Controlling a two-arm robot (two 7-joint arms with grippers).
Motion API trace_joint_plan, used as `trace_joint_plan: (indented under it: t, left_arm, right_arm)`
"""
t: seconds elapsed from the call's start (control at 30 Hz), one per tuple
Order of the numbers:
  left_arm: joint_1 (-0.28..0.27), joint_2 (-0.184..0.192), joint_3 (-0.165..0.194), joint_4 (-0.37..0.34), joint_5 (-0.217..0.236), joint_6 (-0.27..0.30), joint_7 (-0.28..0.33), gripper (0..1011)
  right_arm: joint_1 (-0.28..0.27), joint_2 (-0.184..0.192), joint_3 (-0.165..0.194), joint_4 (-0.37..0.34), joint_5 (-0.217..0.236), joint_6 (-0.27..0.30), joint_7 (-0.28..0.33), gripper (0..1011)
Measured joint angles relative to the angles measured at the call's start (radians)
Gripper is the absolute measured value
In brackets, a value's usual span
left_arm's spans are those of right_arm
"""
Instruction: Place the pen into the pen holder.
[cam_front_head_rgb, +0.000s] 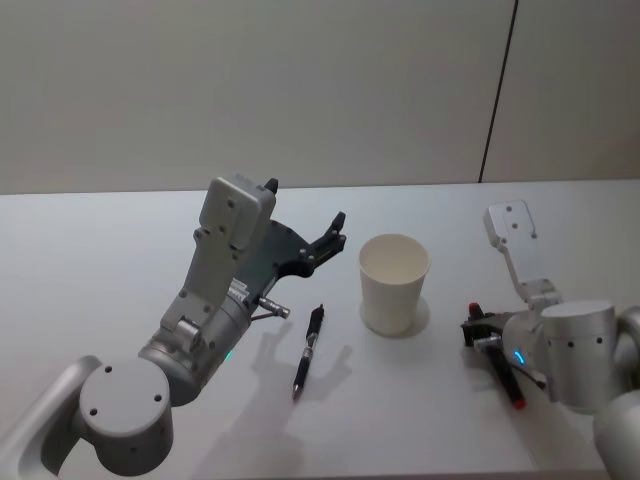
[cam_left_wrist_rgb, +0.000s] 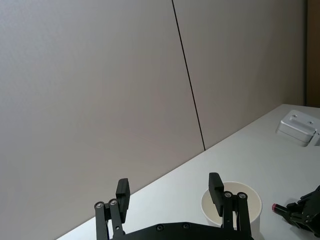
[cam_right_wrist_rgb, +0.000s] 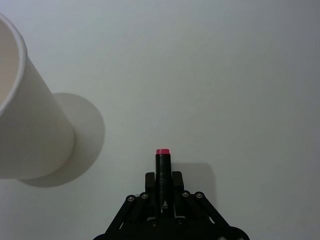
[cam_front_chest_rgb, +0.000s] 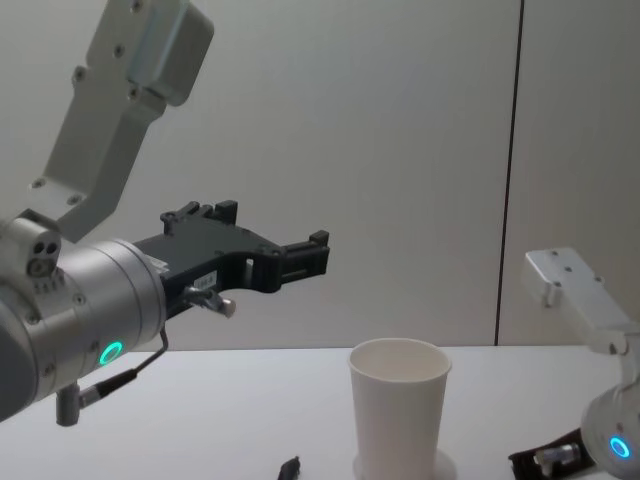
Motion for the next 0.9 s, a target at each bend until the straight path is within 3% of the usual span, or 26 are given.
trace_joint_plan:
  t: [0.33, 0.9]
  left_arm:
    - [0.000, 0.000, 0.000, 0.000, 0.000, 0.000, 0.000, 1004]
    - [0.000, 0.000, 0.000, 0.000, 0.000, 0.000, 0.000, 1004]
  right_arm:
    - [-0.010, 0.005, 0.004, -0.017, -0.004, -0.050, 0.019, 184]
    - [-0.027, 0.027, 0.017, -0.081, -0.031, -0.238, 0.091, 184]
